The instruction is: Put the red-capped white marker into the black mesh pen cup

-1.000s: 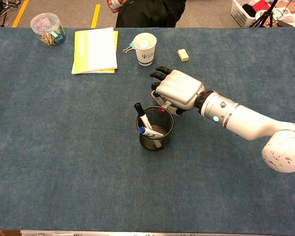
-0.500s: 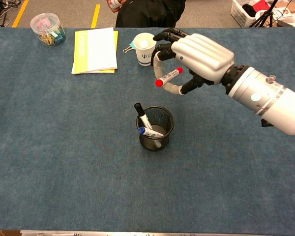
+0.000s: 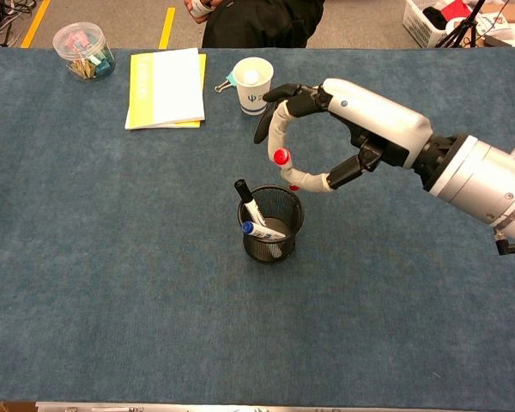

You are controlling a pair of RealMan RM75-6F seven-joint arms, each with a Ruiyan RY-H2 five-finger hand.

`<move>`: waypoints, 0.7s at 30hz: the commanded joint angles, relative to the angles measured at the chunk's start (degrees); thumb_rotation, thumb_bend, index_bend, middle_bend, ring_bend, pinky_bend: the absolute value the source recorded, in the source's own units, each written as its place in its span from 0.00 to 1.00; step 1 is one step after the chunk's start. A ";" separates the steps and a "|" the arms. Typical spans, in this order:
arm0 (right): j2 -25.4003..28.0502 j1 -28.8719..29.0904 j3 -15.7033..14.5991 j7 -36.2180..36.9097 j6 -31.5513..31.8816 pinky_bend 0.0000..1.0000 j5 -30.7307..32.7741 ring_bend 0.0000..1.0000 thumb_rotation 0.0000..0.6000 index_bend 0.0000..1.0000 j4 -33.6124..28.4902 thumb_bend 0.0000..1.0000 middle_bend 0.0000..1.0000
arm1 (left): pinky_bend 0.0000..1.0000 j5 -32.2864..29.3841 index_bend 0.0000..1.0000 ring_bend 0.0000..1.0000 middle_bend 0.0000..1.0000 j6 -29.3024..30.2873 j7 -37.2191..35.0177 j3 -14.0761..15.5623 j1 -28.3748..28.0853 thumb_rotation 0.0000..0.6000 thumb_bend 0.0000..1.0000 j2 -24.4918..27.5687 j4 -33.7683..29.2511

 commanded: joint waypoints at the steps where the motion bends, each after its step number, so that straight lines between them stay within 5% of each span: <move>1: -1.75 0.44 -0.87 2.92 -1.13 0.00 -0.81 0.10 1.00 0.65 1.02 0.32 0.38 | 0.15 -0.16 0.18 0.17 0.18 0.11 -0.11 -0.01 0.14 1.00 0.15 0.07 0.04; 14: -7.48 1.22 -2.42 5.77 -2.60 0.00 -2.19 0.10 1.00 0.63 9.08 0.33 0.37 | 0.15 -0.66 0.18 0.17 0.18 0.14 -0.92 0.00 0.47 1.00 0.15 0.08 0.73; 21: -5.54 2.47 -4.01 6.32 -3.17 0.00 -4.96 0.04 1.00 0.27 10.38 0.32 0.26 | 0.15 -0.50 0.18 0.17 0.18 -0.11 -0.93 0.00 0.29 1.00 0.15 -0.18 0.83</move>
